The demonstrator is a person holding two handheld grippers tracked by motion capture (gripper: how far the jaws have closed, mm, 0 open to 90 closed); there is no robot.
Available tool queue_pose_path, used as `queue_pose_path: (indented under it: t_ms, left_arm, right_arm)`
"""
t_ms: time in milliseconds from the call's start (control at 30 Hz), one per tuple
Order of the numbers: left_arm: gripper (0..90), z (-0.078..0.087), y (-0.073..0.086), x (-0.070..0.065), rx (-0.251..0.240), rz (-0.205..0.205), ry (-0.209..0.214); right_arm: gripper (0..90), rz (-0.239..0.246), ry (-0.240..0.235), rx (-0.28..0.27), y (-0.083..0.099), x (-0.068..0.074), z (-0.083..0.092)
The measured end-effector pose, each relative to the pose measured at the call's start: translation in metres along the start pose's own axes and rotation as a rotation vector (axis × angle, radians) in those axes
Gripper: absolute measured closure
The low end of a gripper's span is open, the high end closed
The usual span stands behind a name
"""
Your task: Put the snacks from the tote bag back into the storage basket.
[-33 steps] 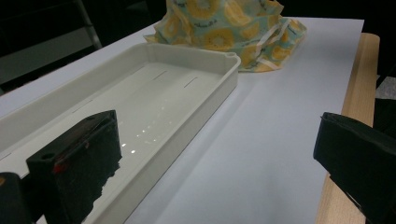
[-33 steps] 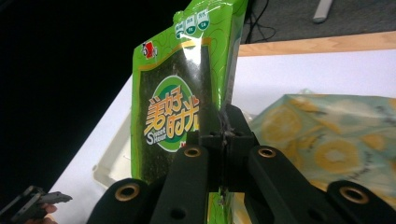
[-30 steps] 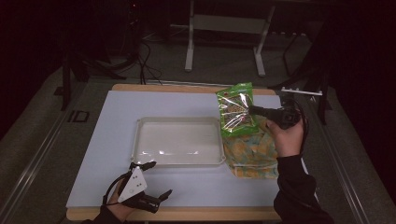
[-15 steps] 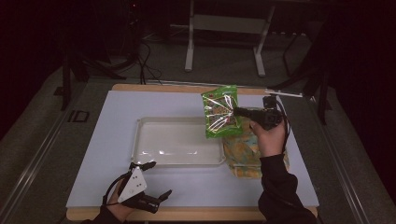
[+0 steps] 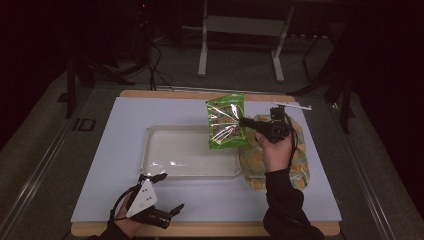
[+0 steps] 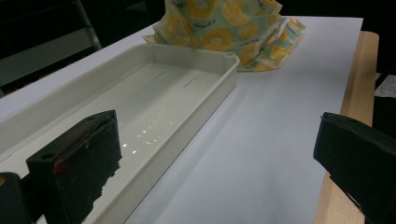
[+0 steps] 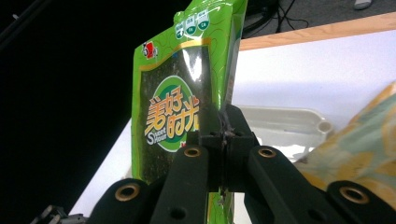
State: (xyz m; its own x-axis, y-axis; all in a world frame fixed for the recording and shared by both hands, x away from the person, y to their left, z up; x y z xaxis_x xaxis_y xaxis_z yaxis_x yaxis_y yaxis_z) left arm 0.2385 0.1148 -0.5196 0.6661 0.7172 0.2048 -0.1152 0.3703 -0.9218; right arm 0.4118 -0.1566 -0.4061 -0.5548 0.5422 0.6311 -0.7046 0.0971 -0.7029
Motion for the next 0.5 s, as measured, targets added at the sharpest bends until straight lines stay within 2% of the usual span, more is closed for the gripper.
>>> queue_pose_path:
  t_ms: [133,333,500]
  left_arm:
    - [1.3,0.000,0.000,0.000,0.000,-0.002,0.001]
    - [1.3,0.000,-0.001,-0.001,-0.001,-0.010,0.002]
    - [1.3,0.000,-0.001,-0.001,-0.005,-0.008,0.004]
  right_arm:
    - [88.9,0.011,0.006,-0.027,0.004,0.005,-0.007]
    - [88.9,0.009,-0.002,-0.014,0.012,0.007,-0.019]
    - [88.9,-0.003,-0.002,-0.031,0.019,0.005,-0.026]
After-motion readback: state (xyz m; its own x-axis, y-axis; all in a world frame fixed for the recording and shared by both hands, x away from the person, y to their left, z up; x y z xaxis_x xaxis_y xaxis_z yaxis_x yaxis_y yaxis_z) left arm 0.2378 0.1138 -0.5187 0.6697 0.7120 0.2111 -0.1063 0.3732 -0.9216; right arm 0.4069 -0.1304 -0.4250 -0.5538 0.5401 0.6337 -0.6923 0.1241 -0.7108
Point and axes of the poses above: each handheld gripper's, and its own axes: z roughly backward along the jaws, y roughly out of its underside, x roughly to its left, the point moved 6 cm from there along -z, roughly forward along the jaws, and after that the axes turned 11 degrees about -y, right-handed, at the moved point
